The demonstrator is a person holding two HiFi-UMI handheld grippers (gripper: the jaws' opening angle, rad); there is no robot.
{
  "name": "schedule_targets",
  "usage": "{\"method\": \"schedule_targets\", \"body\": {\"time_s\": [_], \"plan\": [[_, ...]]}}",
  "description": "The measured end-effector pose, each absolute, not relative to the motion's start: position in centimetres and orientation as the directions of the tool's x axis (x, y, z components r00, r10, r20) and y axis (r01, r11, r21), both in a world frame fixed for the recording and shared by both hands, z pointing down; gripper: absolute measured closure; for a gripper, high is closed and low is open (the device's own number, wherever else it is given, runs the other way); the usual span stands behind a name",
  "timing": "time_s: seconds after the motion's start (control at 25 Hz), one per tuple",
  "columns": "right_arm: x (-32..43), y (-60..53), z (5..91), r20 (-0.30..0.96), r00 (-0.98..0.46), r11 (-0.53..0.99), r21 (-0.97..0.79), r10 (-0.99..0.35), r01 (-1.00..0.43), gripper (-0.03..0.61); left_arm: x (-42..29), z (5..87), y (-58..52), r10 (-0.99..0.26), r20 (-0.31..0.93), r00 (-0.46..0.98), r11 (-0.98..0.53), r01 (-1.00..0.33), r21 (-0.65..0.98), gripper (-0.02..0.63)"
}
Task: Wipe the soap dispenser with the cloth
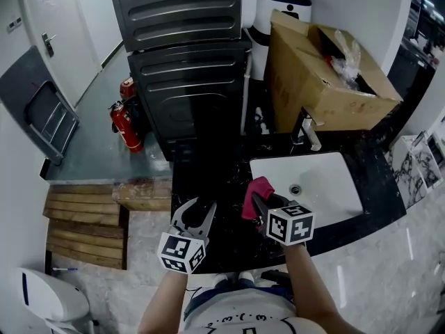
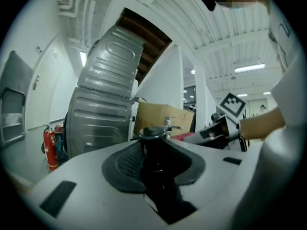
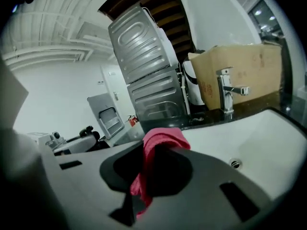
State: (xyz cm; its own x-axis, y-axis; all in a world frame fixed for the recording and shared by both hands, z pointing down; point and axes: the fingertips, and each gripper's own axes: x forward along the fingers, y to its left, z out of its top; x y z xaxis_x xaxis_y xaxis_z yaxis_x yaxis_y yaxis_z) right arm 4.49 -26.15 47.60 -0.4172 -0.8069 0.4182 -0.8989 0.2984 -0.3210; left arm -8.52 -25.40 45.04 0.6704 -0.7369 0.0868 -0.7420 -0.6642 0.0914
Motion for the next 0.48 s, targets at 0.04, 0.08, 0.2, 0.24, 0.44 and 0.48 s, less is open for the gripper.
{"method": "schedule_targets", "body": {"time_s": [0.04,0.08,0.2,0.24,0.44,0.48], "plan": [[5.1,-26.1,47.2,0.41,-0.405,0.29,-0.315,-0.817,-0.904,0.528,-7.5,45.1,-25.3,-0.721,0.114,0.684,-0.684,-0.729,0.045,0.494],[5.7,-26.0,46.9,0.402,-0.391,0.281,-0.305,-0.828,-0.91,0.528,-6.5,45.3,-25.2,-0.706,0.139,0.695,-0.701,-0.714,0.009,0.495],[7.2,-25.7,46.0,0.384,-0.343,0.255,-0.261,-0.857,-0.931,0.528,-4.7,45.8,-24.9,-0.68,0.174,0.712,-0.726,-0.688,-0.021,0.5],[7.6,-25.7,45.7,0.378,-0.335,0.251,-0.253,-0.863,-0.934,0.528,-4.6,45.8,-24.9,-0.68,0.175,0.712,-0.725,-0.688,-0.018,0.503],[8.9,-25.4,44.3,0.34,-0.305,0.238,-0.227,-0.889,-0.944,0.528,-4.3,45.9,-25.4,-0.636,0.212,0.742,-0.764,-0.644,-0.042,0.405],[9.0,-25.4,44.3,0.339,-0.303,0.237,-0.222,-0.891,-0.946,0.528,-4.0,45.9,-25.4,-0.619,0.223,0.753,-0.78,-0.624,-0.056,0.403]]}}
